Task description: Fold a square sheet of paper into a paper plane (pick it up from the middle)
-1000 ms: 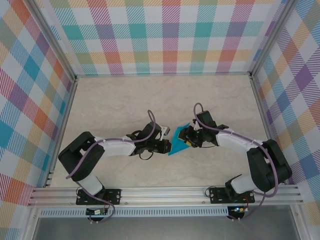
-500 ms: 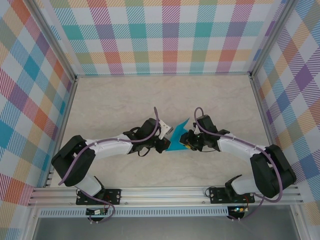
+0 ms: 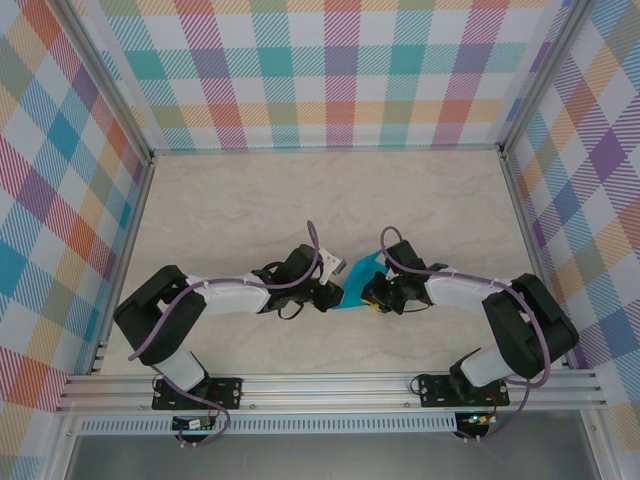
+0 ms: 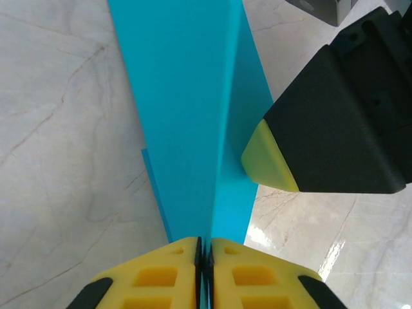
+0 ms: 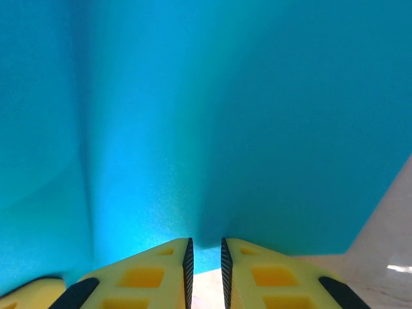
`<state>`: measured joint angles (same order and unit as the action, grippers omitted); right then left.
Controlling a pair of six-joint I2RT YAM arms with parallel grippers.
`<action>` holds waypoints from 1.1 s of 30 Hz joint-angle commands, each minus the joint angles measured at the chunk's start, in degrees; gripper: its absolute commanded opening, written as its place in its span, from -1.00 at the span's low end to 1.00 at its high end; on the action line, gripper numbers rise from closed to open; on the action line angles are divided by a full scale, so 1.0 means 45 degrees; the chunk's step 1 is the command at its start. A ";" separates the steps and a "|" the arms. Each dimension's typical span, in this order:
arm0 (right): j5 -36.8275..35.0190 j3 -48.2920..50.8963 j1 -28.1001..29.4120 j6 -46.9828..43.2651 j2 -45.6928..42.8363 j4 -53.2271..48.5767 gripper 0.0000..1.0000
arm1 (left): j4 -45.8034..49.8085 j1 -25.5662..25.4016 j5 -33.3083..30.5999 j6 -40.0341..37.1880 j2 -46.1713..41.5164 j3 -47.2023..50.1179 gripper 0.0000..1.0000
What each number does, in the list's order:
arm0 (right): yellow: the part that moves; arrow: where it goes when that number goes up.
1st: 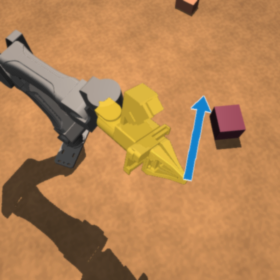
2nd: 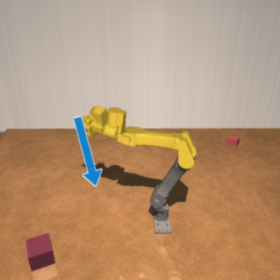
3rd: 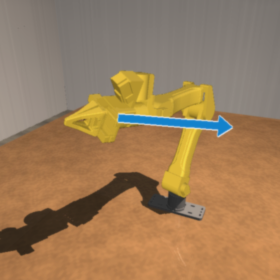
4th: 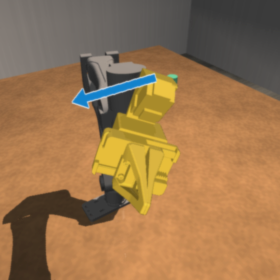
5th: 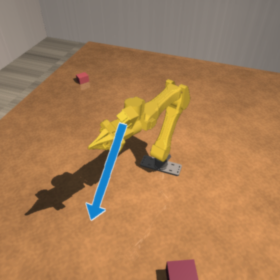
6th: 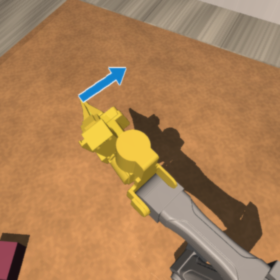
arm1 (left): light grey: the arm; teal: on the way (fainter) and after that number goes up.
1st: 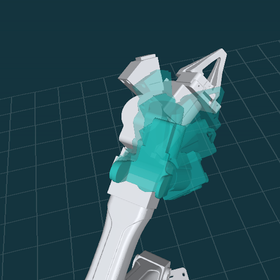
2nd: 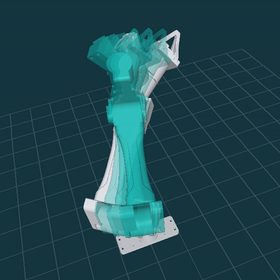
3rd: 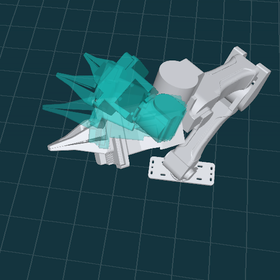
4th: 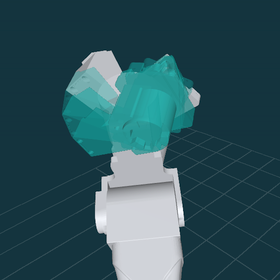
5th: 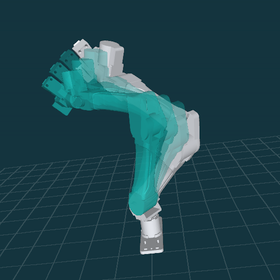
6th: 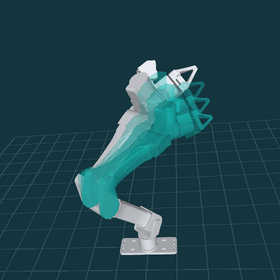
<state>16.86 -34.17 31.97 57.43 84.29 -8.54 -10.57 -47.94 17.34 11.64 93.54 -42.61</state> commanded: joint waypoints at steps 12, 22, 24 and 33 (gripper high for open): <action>-0.0251 -0.0106 0.0086 0.0363 0.0097 0.0156 -0.58 | -0.1911 -0.0152 0.0482 0.1641 -0.0095 0.1106 -0.40; -0.0212 -0.0179 0.0084 0.0343 0.0133 0.0006 -0.58 | -0.2476 -0.0317 0.0772 0.1337 0.0244 0.1207 -0.59; -0.0212 -0.0179 0.0094 0.0363 0.0194 0.0040 -0.58 | -0.2402 -0.0361 0.0794 0.1243 0.0339 0.1135 -0.64; -0.0156 -0.0211 0.0084 0.0379 0.0329 0.0041 -0.58 | -0.2007 -0.0400 0.0766 0.1023 0.0504 0.0936 -0.69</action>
<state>16.49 -34.17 31.99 58.28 84.71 -8.16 -19.66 -49.06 20.08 17.96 95.24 -37.65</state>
